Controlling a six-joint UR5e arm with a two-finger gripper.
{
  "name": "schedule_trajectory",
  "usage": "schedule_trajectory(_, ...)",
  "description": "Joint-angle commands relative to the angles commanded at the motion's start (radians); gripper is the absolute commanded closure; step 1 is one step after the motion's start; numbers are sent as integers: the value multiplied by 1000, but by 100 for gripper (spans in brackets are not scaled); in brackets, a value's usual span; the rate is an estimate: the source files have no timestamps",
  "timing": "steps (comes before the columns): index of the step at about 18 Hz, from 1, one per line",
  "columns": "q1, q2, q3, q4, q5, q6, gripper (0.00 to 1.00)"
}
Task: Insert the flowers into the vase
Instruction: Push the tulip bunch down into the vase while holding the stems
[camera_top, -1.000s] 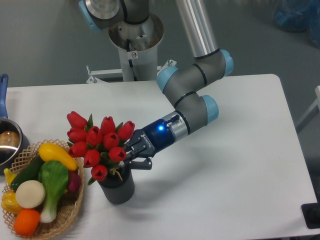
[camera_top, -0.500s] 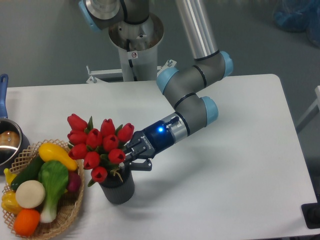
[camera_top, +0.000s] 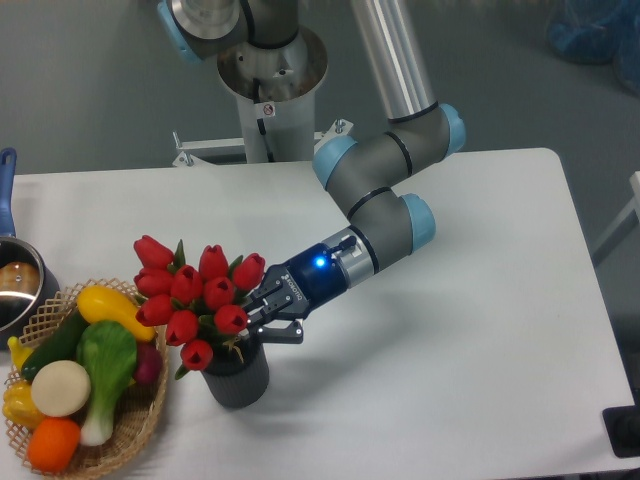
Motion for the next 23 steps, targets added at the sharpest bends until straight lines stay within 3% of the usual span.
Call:
schedule_trajectory(9,0,2,-32,5,0,28,77)
schedule_trajectory(23,0,2,-26,5,0,28,77)
